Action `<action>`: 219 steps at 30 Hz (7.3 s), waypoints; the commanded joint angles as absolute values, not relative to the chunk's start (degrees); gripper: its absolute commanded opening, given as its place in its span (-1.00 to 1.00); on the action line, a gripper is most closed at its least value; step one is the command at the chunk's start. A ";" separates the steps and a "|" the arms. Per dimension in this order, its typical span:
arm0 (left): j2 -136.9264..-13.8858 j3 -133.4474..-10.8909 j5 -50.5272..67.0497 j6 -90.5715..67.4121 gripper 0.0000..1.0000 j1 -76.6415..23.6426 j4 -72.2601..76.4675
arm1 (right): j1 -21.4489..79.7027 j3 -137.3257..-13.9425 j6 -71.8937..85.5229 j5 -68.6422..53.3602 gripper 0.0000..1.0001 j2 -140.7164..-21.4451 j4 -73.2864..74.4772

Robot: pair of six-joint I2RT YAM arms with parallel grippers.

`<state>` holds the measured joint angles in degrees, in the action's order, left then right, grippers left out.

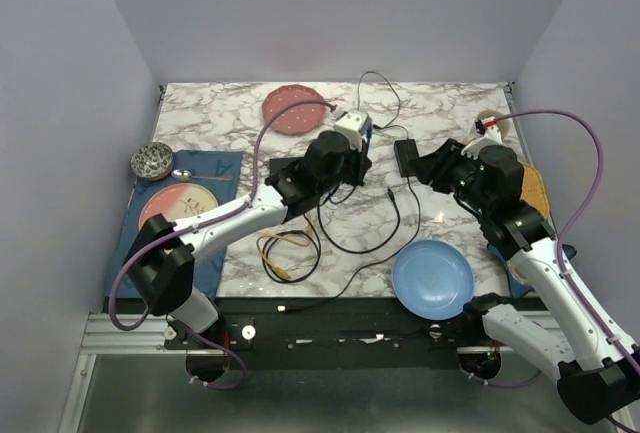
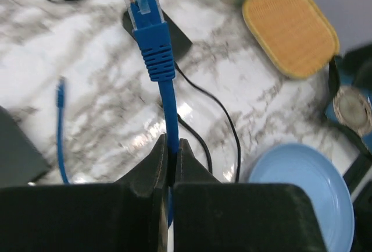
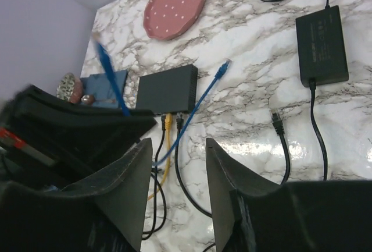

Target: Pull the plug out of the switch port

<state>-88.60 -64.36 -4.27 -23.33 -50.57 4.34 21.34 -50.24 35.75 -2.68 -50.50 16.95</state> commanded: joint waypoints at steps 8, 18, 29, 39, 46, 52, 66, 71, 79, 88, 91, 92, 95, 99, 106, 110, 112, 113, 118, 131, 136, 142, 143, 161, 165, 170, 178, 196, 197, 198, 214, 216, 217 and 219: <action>-90.61 -97.89 -15.91 -23.29 -1.00 -37.63 -24.60 | 21.62 -46.15 34.72 -0.96 -0.01 -50.27 14.33; -106.65 -122.67 -38.38 -12.22 -1.00 -32.53 -35.65 | 21.62 -42.72 35.42 -3.69 -0.03 -54.05 10.02; -127.78 -135.34 -40.50 -26.37 -1.00 -13.28 -41.22 | 21.71 -40.96 36.74 -7.90 -0.05 -59.58 5.89; -130.79 -134.22 -42.01 -18.89 0.98 -16.26 -32.44 | 22.32 -41.75 37.88 -9.67 -0.07 -67.23 3.25; -117.44 -119.24 -37.99 -26.97 0.98 -17.14 -28.75 | 23.64 -43.41 36.91 -9.22 -0.07 -68.90 1.76; -104.34 -89.28 -5.13 -36.11 0.93 -17.23 -10.31 | 26.27 -47.19 39.19 -19.85 -0.13 -79.86 -6.14; -109.86 -74.71 16.87 -40.51 -0.14 -16.70 -2.38 | 29.53 -54.39 48.52 -30.50 -0.08 -102.20 -20.48; -110.57 -72.60 17.40 -41.22 -0.14 -16.70 -2.20 | 30.32 -56.69 50.27 -30.67 0.01 -107.48 -21.18; -110.74 -70.05 16.88 -39.90 -0.14 -16.61 -3.34 | 30.67 -59.85 51.68 -27.78 0.04 -112.06 -18.64; -111.45 -69.35 17.93 -40.43 -0.07 -16.61 -2.99 | 31.29 -60.21 50.89 -22.95 0.12 -113.73 -16.87; -111.27 -69.26 17.84 -40.60 -0.05 -16.61 -2.99 | 31.29 -60.38 50.71 -22.50 0.13 -114.08 -16.61; -111.27 -69.26 18.02 -40.69 -0.05 -16.61 -2.90 | 31.29 -60.90 50.80 -22.76 0.13 -114.43 -15.92; -111.18 -68.91 18.11 -41.13 -0.04 -16.61 -2.90 | 31.46 -62.31 51.76 -23.90 0.13 -116.01 -15.47; -110.83 -68.03 18.54 -41.66 -0.04 -16.61 -2.46 | 31.64 -63.37 53.61 -26.36 0.09 -118.38 -16.78; -110.48 -66.71 18.90 -42.27 -0.04 -16.61 -2.11 | 31.73 -64.42 56.86 -27.60 -0.01 -120.67 -19.69; -110.30 -66.18 19.16 -42.45 -0.03 -16.61 -2.11 | 31.73 -65.56 57.83 -27.60 -0.07 -121.46 -19.95; -110.22 -66.09 19.07 -42.45 -0.04 -16.61 -2.29 | 31.73 -66.00 58.62 -27.68 -0.13 -122.08 -20.39; -110.21 -66.01 19.07 -42.45 -0.03 -16.61 -2.29 | 31.73 -66.18 58.97 -27.86 -0.16 -122.25 -20.91; -109.86 -65.39 19.25 -42.36 -0.04 -16.61 -2.37 | 31.73 -65.83 61.34 -27.95 -0.31 -123.31 -23.46; -108.64 -65.21 19.08 -42.45 -0.03 -16.17 -1.93 | 32.87 -62.94 66.36 -28.22 -0.11 -122.61 -29.44; -105.56 -66.88 12.58 -42.10 -0.03 -12.66 -5.70 | 32.87 -60.03 66.36 -27.25 -0.11 -120.06 -29.53; -104.24 -67.15 4.32 -41.92 0.00 -10.11 -11.77 | 32.96 -58.62 67.15 -27.16 -0.12 -120.32 -29.71; -104.33 -66.63 4.39 -41.75 0.01 -10.11 -12.04 | 32.96 -58.62 67.24 -27.07 -0.12 -120.41 -29.71; -105.47 -56.69 14.33 -45.87 -0.09 -15.21 -7.03 | 31.99 -55.81 65.22 -25.31 -0.12 -117.34 -28.39; -99.42 -55.10 8.19 -47.11 -0.06 -13.28 -3.96 | 31.90 -54.14 63.72 -24.96 -0.13 -115.93 -27.95; -97.82 -62.21 1.60 -45.71 -0.01 -9.94 -7.72 | 31.64 -52.56 62.40 -24.70 -0.13 -114.87 -26.90; -103.70 -66.88 6.93 -46.14 -0.04 -8.96 -6.87 | 30.76 -50.88 61.79 -24.08 -0.13 -114.69 -26.28; -109.33 -62.05 17.75 -46.49 -0.14 -14.15 -3.60 | 30.50 -58.36 70.57 -25.22 -0.13 -121.11 -31.99; -109.42 -62.05 17.75 -46.49 -0.15 -14.24 -3.60 | 30.50 -58.45 70.66 -25.40 -0.15 -121.46 -32.08; -109.60 -61.96 17.84 -46.49 -0.15 -14.24 -3.60 | 30.50 -58.53 70.75 -25.49 -0.16 -121.64 -32.17; -110.13 -61.61 17.75 -46.41 -0.15 -15.38 -3.52 | 30.50 -59.68 71.54 -26.02 -0.40 -123.57 -33.22; -110.13 -61.52 17.67 -46.32 -0.15 -15.47 -3.60 | 30.50 -59.07 71.98 -25.93 -0.50 -123.66 -34.71; -110.04 -61.44 17.67 -46.32 -0.16 -15.56 -3.60 | 30.50 -58.89 72.16 -25.93 -0.56 -123.66 -35.15; -109.69 -61.09 17.84 -46.41 -0.16 -15.56 -3.69 | 30.50 -58.36 72.07 -26.19 -0.73 -123.66 -35.94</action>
<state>-107.55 -63.51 17.80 -47.03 -15.07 1.06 30.63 -58.76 70.96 -27.81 -121.89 -32.62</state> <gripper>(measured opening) 0.424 0.194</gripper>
